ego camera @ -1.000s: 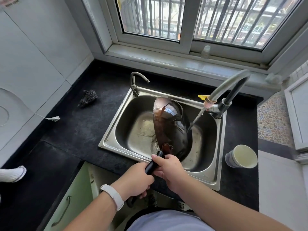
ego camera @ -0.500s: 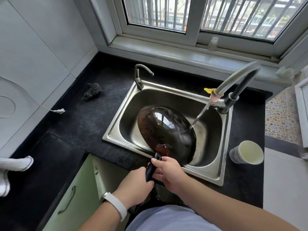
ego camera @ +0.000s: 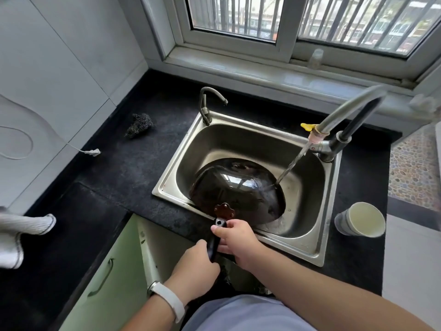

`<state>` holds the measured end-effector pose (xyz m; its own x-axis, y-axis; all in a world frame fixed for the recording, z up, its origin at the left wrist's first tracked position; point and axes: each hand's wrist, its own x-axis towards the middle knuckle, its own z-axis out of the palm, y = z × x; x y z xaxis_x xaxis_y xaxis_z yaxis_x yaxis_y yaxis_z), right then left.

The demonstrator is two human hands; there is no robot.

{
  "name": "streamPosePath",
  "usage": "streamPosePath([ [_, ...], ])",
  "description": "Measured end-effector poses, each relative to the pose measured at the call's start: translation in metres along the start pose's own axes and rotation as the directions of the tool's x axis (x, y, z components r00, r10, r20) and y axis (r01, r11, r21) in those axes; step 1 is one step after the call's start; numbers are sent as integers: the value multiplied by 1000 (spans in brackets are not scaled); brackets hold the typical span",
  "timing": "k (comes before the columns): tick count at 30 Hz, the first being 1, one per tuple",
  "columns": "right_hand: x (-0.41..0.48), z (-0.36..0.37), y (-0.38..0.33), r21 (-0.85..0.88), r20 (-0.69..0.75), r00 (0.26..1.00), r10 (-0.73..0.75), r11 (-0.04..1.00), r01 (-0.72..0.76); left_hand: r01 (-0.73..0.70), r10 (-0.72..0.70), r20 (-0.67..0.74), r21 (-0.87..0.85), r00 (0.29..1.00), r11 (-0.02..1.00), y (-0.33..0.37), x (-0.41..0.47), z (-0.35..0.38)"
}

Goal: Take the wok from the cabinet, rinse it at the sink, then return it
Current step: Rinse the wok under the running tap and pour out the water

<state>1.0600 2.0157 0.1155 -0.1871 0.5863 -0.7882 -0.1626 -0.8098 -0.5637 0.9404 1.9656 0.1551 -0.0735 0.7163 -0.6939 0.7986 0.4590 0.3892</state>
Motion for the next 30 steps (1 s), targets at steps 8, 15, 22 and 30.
streamPosePath([
  [8, 3, 2, -3, -96, -14, 999, -53, 994, 51, -50, 45, -49, -100, 998, 994, -4, -1, -2],
  [15, -3, 2, 1, -69, 15, 1000, -10, 998, 11, -103, 105, -50, 47, 993, 994, -14, -2, -4],
  [22, -7, -3, 2, 41, 43, 999, 4, 999, -6, -176, 200, -73, 256, 977, 951, -14, -1, -8],
  [30, -9, -14, 2, 89, 48, 999, 20, 996, -25, -189, 243, -115, 353, 963, 916, -1, -5, 3],
])
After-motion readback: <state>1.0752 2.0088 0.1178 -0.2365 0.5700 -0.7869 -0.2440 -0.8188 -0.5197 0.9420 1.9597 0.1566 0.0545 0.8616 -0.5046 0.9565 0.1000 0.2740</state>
